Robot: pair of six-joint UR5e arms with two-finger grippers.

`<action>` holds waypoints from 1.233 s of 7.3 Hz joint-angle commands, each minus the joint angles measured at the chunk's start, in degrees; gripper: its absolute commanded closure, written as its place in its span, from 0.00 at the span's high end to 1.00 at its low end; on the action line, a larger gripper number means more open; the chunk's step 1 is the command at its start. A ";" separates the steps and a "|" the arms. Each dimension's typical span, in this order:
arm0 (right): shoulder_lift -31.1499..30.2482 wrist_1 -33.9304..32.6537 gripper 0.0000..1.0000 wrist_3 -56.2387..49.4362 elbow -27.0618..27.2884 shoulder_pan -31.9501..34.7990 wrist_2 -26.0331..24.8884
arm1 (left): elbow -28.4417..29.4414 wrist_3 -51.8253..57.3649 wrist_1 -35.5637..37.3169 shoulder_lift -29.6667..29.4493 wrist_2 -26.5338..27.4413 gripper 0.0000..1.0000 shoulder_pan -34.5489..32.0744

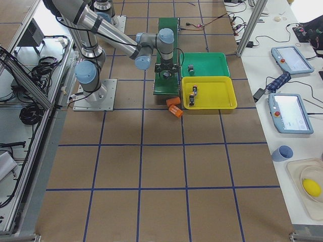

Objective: Sort buttons by color to trays

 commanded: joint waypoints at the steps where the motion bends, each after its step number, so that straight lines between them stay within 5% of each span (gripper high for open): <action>1: 0.31 -0.09 0.92 -0.20 0.00 -0.03 0.09 | -0.04 0.09 0.04 -0.60 -0.04 1.00 -0.17; 3: 0.31 -0.26 0.20 0.41 0.00 -0.03 -0.61 | -0.04 0.00 0.04 -0.43 -0.39 1.00 -0.26; 5: -0.04 -0.26 0.09 0.50 -0.18 -0.03 -0.62 | -0.04 0.35 0.13 0.00 0.14 1.00 -0.18; 9: 4.50 1.49 0.09 0.24 -9.71 2.06 1.05 | -0.04 0.35 0.13 -0.08 0.40 1.00 -0.18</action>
